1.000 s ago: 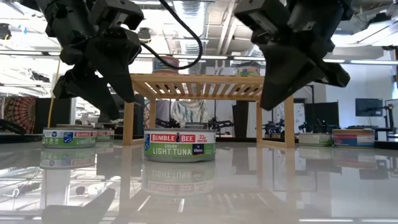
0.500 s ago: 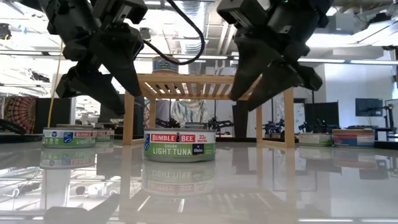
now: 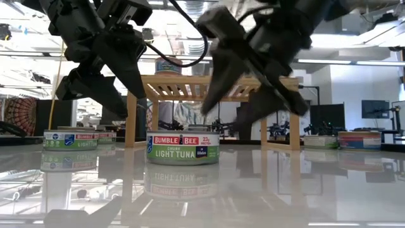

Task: Stack canned seafood by type on shelf
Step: Put the green tuna can on the shelf aligned with the other green tuna cans

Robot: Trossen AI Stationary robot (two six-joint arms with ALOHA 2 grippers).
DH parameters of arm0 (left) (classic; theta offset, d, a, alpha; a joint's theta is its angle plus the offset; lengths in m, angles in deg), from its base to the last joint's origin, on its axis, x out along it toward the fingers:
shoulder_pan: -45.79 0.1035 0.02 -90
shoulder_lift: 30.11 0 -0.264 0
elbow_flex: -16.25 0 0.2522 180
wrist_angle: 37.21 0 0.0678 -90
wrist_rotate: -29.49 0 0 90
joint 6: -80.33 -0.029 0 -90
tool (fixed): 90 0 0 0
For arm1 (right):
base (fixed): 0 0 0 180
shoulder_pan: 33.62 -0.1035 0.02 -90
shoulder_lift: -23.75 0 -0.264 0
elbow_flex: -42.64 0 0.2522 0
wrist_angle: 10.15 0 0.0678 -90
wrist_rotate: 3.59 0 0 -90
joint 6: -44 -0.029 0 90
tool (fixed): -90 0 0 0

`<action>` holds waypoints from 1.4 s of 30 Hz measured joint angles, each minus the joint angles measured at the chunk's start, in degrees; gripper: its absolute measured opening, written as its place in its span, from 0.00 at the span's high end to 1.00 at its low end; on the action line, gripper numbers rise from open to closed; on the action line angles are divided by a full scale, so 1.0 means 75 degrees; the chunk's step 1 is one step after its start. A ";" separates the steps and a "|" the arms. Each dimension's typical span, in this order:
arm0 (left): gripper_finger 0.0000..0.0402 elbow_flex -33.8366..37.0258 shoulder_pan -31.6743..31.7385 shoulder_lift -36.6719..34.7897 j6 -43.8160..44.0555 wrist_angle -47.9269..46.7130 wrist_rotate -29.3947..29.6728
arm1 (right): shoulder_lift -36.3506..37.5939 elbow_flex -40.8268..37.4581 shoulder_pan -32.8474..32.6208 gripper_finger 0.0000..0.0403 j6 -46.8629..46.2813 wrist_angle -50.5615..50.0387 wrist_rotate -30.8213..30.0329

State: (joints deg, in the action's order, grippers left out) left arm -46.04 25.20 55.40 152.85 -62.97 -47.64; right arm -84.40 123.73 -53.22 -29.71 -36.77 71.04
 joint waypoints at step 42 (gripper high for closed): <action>0.53 0.0000 0.0008 0.0000 0.0450 0.0138 0.0114 | -0.0359 -0.0006 0.0286 0.85 0.0618 0.0210 0.0630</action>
State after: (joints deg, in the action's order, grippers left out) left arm -46.04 25.26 55.40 156.23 -61.94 -46.79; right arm -87.10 123.69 -51.08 -25.08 -35.20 75.77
